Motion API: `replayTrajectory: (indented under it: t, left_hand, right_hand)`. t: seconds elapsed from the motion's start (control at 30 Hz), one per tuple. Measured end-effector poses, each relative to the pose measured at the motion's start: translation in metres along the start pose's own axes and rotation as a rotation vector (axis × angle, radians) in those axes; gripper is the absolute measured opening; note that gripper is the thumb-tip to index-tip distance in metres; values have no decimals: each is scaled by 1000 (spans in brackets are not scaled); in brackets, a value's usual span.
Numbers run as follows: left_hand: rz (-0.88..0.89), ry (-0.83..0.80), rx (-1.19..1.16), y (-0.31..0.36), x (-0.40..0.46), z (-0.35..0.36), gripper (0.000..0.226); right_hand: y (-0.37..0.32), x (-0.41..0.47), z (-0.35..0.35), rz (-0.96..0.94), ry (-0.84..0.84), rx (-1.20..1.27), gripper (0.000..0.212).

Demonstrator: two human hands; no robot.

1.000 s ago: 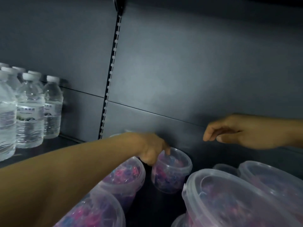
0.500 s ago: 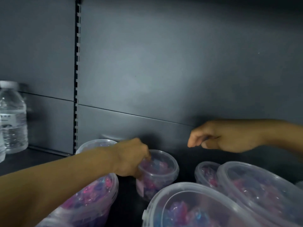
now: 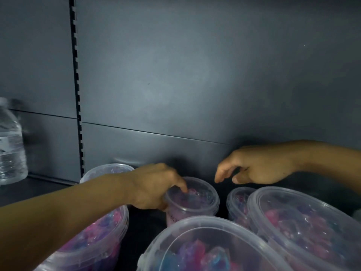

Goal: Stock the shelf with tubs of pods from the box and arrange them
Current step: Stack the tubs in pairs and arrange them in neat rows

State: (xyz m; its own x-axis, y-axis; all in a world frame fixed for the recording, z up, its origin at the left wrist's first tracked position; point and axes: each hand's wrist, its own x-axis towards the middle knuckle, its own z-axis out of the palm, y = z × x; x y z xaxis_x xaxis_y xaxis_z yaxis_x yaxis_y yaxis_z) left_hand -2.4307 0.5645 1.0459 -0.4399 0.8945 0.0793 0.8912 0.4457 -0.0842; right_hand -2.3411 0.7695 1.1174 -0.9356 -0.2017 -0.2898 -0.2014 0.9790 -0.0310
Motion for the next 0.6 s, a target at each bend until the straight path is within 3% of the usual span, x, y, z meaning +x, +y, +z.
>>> replayTrajectory:
  t: [0.3,0.47,0.6]
  left_hand:
    - [-26,91,150,18,11,1,46]
    - [-33,65,30,6,4,6,47]
    - [-61,44,14,6,3,6,46]
  right_hand:
    - [4,5,3,-7,-55,-34,37]
    - [4,18,7,5,-49,-58,26]
    - [5,30,11,79,-126,-54,30]
